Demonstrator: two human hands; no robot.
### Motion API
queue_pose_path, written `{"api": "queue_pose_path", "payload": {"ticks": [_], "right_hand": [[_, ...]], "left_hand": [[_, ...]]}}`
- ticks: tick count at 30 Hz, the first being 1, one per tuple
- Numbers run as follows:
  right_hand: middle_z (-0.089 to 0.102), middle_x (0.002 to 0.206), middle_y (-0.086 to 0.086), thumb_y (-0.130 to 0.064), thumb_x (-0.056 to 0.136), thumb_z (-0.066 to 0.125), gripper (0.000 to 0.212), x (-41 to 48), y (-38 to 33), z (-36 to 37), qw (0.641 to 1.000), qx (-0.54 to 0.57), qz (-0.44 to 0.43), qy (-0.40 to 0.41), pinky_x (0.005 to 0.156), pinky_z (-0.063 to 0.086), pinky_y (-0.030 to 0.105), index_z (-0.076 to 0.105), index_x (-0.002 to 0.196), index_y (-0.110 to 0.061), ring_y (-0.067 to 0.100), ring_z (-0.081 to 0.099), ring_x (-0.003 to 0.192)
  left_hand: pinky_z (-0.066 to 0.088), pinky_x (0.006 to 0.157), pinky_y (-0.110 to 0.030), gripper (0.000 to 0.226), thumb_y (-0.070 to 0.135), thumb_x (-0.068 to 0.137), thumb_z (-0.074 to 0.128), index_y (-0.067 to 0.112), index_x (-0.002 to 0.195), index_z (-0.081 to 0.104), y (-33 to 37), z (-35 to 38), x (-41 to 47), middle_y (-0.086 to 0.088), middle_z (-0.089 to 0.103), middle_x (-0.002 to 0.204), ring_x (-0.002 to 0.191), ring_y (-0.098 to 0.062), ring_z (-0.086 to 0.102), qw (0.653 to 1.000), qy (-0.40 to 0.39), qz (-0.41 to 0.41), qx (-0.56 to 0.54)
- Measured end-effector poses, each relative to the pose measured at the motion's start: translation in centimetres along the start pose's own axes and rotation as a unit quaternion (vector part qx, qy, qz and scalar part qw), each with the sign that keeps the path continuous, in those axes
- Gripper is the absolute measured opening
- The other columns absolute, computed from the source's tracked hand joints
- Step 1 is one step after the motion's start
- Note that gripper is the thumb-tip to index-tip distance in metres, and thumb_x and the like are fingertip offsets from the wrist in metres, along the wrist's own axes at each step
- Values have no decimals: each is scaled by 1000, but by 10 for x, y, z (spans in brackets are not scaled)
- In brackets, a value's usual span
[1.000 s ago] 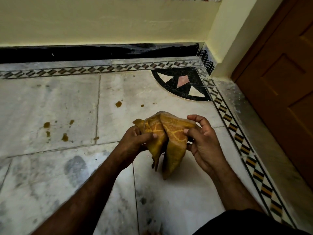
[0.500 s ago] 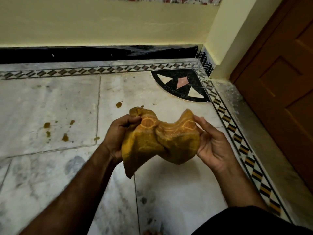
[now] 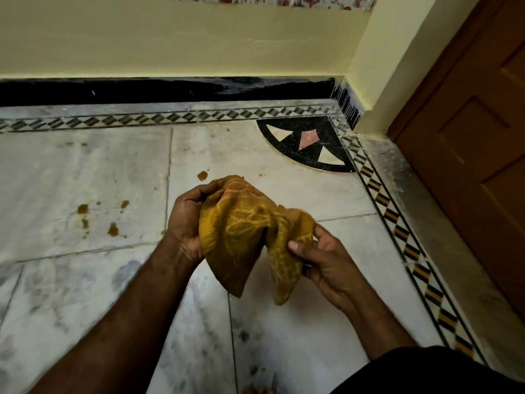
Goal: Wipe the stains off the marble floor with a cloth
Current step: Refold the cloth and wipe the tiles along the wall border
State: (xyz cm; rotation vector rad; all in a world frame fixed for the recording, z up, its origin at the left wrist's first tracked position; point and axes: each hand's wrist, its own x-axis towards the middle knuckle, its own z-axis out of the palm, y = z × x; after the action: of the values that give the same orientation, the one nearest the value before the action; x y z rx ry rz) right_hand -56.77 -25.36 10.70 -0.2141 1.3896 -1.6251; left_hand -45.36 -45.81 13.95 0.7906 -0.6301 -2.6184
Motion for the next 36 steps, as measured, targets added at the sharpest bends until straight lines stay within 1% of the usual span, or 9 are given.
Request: {"api": "queue_pose_path", "payload": {"ticks": [6, 10, 14, 16, 19, 24, 28, 31, 36], "right_hand": [[78, 111, 7, -8, 89, 73, 42, -1, -26, 4, 992, -103, -61, 39, 87, 62, 39, 60, 129, -14, 26, 75, 104], [79, 106, 2, -10, 92, 73, 37, -4, -36, 9, 975, -166, -124, 81, 79, 63, 33, 62, 126, -21, 19, 77, 95], [79, 98, 10, -3, 91, 71, 37, 1, -43, 12, 985, -68, -117, 104, 72, 63, 43, 58, 121, -19, 27, 76, 87], [79, 89, 9, 0, 91, 70, 35, 3, -47, 13, 988, -19, -112, 108, 67, 61, 39, 55, 116, -17, 26, 74, 81], [76, 73, 3, 3, 92, 67, 31, 6, -51, 10, 988, 19, -102, 110, 53, 60, 29, 51, 112, -15, 17, 72, 65], [74, 73, 7, 4, 94, 64, 23, 10, -56, -3, 986, 35, -95, 130, 49, 57, 27, 52, 98, -15, 18, 70, 63], [70, 78, 9, 4, 95, 61, 20, 12, -57, -13, 987, 55, -80, 132, 51, 57, 29, 57, 90, -15, 18, 69, 66], [70, 84, 11, 6, 96, 59, 17, 13, -57, -17, 989, 46, -70, 123, 54, 59, 30, 65, 96, -10, 18, 69, 69], [76, 92, 13, 7, 94, 60, 23, 15, -59, -21, 991, 23, -61, 113, 66, 63, 27, 73, 111, -3, 18, 72, 78]], "left_hand": [[61, 75, -53, 42, 38, 100, 46, 4, 97, 71, 4, -13, 2, -15, 72, 93, 83, -35, 73, 999, 36, -28, 10], [62, 72, -49, 43, 41, 99, 49, 6, 86, 69, 1, -17, 1, -12, 71, 84, 77, -32, 71, 998, 43, -45, -4], [58, 86, -57, 54, 56, 95, 55, 9, 118, 69, -3, -34, 2, -16, 70, 114, 106, -39, 69, 995, 41, -89, 4], [55, 91, -61, 72, 67, 92, 53, 10, 136, 61, -11, -45, 1, -21, 65, 131, 117, -43, 64, 991, 32, -129, 18], [54, 90, -64, 83, 73, 90, 48, 6, 138, 58, -24, -59, -1, -25, 61, 136, 118, -45, 64, 981, 4, -193, 33], [55, 91, -63, 58, 37, 84, 81, 1, 121, 55, -30, -65, -6, -26, 60, 136, 119, -43, 64, 975, -48, -207, 61], [54, 95, -52, 96, 23, 50, 101, 10, 131, 52, -27, -69, -3, -19, 58, 139, 112, -37, 68, 985, 10, -124, 120], [54, 97, -51, 115, 3, 43, 99, 31, 143, 48, -31, -74, 1, -25, 61, 135, 114, -42, 67, 983, 29, -81, 163], [60, 83, -36, 78, -12, 69, 78, 30, 133, 63, -23, -61, 6, -22, 64, 114, 101, -34, 65, 963, 17, -6, 269]]}}
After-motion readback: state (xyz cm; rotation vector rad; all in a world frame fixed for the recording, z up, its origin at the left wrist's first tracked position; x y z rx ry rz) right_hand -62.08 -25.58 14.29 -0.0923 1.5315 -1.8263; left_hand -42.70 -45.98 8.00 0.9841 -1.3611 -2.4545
